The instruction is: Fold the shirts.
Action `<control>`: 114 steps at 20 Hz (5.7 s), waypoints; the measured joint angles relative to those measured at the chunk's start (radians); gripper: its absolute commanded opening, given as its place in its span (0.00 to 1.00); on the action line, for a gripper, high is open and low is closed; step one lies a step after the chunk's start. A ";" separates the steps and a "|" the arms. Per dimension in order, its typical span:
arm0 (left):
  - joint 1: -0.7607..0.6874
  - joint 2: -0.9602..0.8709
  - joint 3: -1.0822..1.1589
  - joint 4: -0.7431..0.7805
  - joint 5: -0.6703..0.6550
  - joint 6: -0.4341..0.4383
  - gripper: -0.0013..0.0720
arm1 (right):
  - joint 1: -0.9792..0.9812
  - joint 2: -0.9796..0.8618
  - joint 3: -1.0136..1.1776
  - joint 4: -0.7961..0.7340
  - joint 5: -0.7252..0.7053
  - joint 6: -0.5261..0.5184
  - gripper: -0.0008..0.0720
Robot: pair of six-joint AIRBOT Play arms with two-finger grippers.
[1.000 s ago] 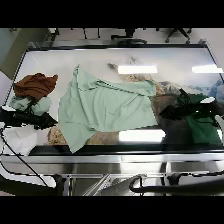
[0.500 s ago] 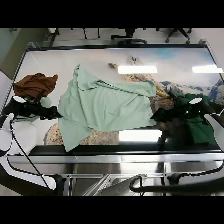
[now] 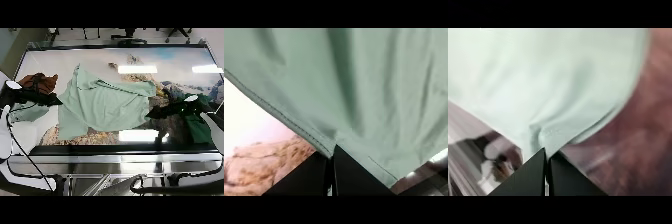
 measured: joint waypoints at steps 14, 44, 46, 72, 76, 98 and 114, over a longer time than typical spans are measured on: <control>0.229 0.697 0.612 -0.275 0.126 0.001 0.03 | -0.285 0.576 0.734 0.288 -0.095 -0.013 0.03; -0.188 -0.341 0.589 0.268 0.111 -0.176 0.03 | -0.118 -0.321 0.570 0.102 -0.252 -0.023 0.03; -0.183 -0.334 0.551 0.291 0.090 -0.185 0.03 | -0.117 -0.330 0.575 0.055 -0.233 -0.011 0.03; -0.120 0.015 0.016 0.331 -0.299 -0.427 0.88 | -0.235 -0.100 0.356 -0.309 0.079 0.169 0.51; -0.100 0.303 -0.440 0.331 -0.185 -0.462 0.88 | -0.259 -0.049 0.209 -0.323 0.093 0.172 0.51; -0.217 0.420 -0.646 0.065 0.116 -0.344 0.03 | -0.267 -0.031 0.028 -0.338 0.124 0.196 0.67; -0.217 0.513 -0.581 0.154 -0.014 -0.294 0.03 | -0.193 0.163 -0.221 -0.355 0.141 0.197 0.04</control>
